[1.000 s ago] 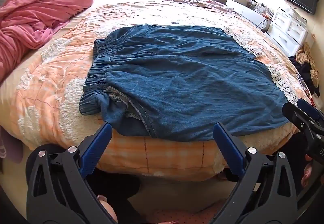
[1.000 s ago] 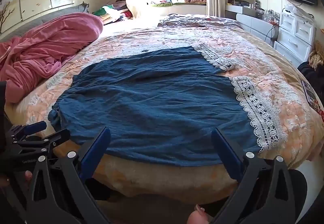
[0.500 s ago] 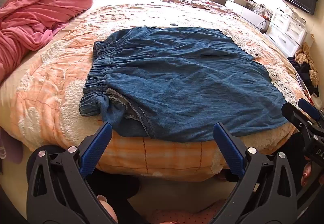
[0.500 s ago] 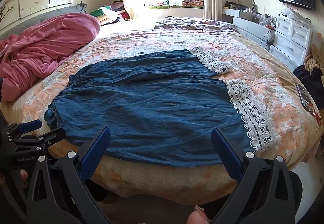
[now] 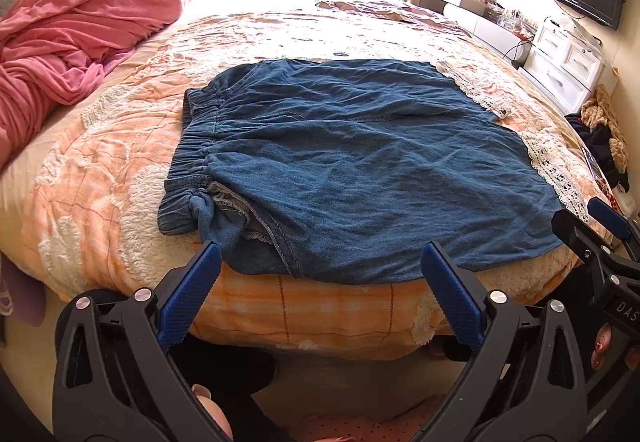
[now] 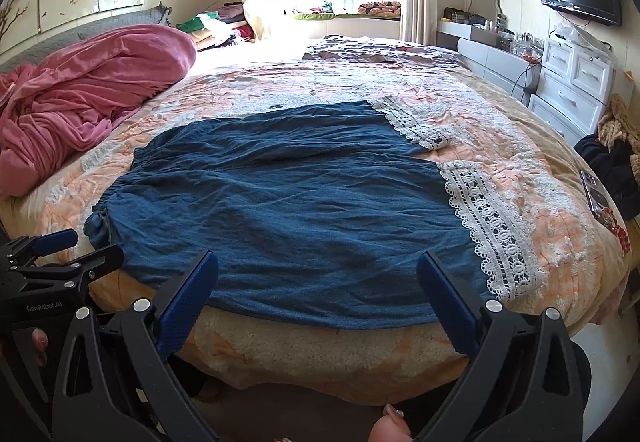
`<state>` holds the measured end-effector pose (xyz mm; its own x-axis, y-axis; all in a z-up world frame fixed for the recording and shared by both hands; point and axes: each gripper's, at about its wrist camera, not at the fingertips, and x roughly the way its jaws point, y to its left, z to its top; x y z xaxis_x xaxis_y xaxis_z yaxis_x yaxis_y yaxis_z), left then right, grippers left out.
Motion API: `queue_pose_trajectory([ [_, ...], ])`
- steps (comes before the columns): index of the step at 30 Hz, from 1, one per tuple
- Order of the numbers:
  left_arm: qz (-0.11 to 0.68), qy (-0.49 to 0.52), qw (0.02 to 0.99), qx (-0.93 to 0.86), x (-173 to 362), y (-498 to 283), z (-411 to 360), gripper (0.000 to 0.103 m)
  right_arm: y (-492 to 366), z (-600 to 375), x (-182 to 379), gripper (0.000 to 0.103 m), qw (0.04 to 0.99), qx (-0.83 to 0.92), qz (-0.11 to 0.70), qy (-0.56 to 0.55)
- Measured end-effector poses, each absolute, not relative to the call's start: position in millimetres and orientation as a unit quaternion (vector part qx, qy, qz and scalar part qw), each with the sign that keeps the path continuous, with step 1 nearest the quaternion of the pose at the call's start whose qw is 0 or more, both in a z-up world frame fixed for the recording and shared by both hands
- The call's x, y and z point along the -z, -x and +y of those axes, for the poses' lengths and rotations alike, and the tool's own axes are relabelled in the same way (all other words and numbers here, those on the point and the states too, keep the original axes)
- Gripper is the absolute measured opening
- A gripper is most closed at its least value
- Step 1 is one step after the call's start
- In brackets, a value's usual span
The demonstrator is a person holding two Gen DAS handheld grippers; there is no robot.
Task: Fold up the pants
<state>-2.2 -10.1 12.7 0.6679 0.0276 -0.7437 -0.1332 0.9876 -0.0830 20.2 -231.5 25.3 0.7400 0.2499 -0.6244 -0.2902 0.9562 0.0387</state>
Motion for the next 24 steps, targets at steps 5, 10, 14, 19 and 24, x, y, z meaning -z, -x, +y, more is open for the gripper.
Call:
queue_pose_trajectory([
  [5,0.403,0.067,0.912,-0.041,-15.4,2.7,-10.1,0.094,-20.3,-231.7,-25.8,0.099,0.932,-0.145,0.33,0.03],
  [10,0.401,0.065,0.913,-0.039,-16.4,3.5,-12.1,0.094,-20.5,-231.9,-25.8,0.099,0.932,-0.145,0.33,0.031],
  [14,0.401,0.065,0.913,-0.038,-16.8,3.3,-12.6,0.094,-21.0,-231.2,-25.5,0.099,0.931,-0.146,0.332,0.031],
  [19,0.4,0.061,0.914,-0.039,-17.2,2.7,-13.8,0.094,-20.5,-230.4,-25.4,0.099,0.931,-0.146,0.332,0.032],
  [24,0.4,0.06,0.914,-0.039,-17.6,1.7,-13.7,0.094,-20.6,-229.7,-24.9,0.099,0.931,-0.146,0.332,0.032],
])
